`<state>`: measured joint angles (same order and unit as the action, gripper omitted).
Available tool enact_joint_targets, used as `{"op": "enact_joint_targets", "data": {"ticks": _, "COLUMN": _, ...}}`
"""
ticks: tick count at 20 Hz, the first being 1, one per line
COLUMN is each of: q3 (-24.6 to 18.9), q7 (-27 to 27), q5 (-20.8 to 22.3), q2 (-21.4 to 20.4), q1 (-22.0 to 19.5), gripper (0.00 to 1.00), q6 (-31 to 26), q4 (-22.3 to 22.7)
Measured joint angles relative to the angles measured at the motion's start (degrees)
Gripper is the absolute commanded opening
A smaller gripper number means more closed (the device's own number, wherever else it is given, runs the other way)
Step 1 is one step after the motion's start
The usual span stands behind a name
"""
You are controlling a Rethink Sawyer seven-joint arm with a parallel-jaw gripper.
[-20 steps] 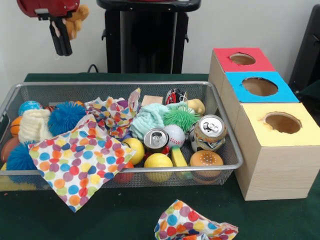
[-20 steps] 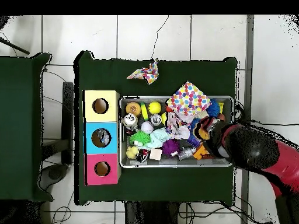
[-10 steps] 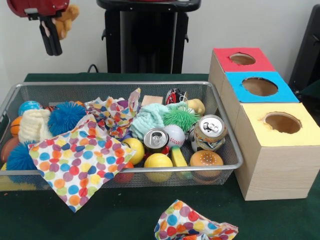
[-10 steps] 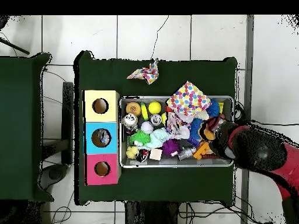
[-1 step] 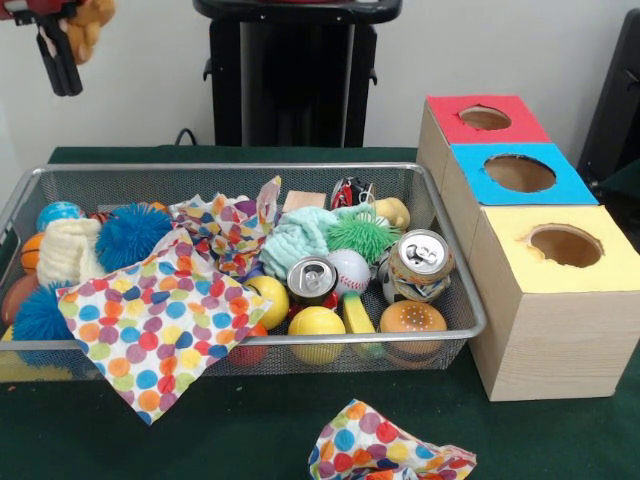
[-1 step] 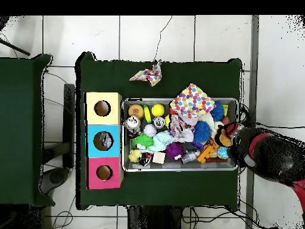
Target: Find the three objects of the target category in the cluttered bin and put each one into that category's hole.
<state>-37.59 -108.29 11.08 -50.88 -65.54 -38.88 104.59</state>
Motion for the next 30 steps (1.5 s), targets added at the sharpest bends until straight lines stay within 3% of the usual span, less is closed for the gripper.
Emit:
{"op": "enact_joint_targets", "data": {"ticks": 22, "q3": -1.72, "q7": 0.00, "q5": 3.94, "q2": -0.70, "q1": -0.18, "gripper": 1.00, "q6": -2.04, "q4": -0.01}}
{"op": "enact_joint_targets", "data": {"ticks": 30, "q3": 3.85, "q7": 0.00, "q5": 13.64, "q2": -3.96, "q1": 12.55, "gripper": 1.00, "q6": -2.05, "q4": -0.01}}
